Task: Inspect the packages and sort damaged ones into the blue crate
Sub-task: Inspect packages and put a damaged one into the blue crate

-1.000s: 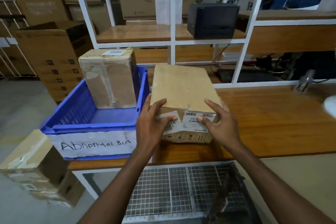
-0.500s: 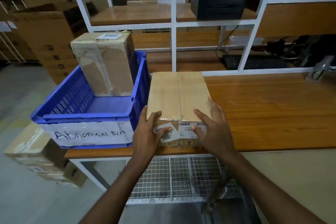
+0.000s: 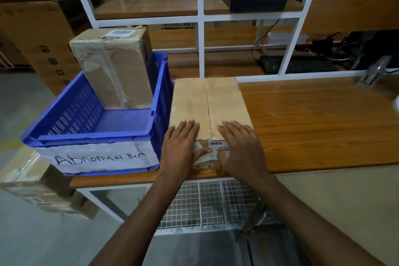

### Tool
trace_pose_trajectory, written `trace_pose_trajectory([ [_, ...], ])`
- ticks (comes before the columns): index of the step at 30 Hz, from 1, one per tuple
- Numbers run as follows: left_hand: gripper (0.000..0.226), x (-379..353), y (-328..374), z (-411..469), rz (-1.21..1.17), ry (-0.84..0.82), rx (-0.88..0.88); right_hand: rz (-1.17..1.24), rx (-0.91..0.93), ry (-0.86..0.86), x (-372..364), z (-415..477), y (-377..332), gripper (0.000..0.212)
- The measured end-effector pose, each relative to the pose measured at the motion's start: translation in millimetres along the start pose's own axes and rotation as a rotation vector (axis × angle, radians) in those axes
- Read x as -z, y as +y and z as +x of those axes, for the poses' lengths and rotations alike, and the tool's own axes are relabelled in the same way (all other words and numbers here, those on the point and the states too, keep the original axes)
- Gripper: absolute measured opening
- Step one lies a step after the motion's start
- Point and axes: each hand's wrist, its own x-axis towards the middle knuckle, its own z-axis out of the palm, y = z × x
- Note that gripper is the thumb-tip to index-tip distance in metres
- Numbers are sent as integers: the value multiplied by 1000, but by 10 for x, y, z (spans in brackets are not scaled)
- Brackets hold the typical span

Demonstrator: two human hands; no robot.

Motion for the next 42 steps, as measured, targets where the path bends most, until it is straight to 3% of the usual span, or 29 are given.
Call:
trace_pose_trajectory([
  [8,79,225,-72,75,75,-143,-113,-59,49,-92,79,111,20,72],
  [12,76,245,-102,33,13,-163,-44,-34,29,-96,57,83,54,73],
  [15,80,193,-59,-120,-193,-79,74,48,-132,-34,60,-51,90,74],
  [18,83,82,1,-321,-456,85,224,292,-331,5,19,-195,52,77],
  [21,77,109,78,-344,-609,112,360,421,-381,48,35,-211,-16,74],
  [24,69,275,74,-263,-624,165,361,425,-394,116,214,-140,-47,67],
  [32,61,1132,66,181,-579,340,292,394,-354,306,1096,418,-136,71],
  [37,46,1311,18,556,-443,313,218,290,-265,375,1183,741,-81,40],
  [39,57,1277,-25,642,-301,228,142,213,-209,348,1137,810,-83,33],
  [42,93,1203,-68,596,-147,33,21,0,-106,229,1093,784,-139,50],
])
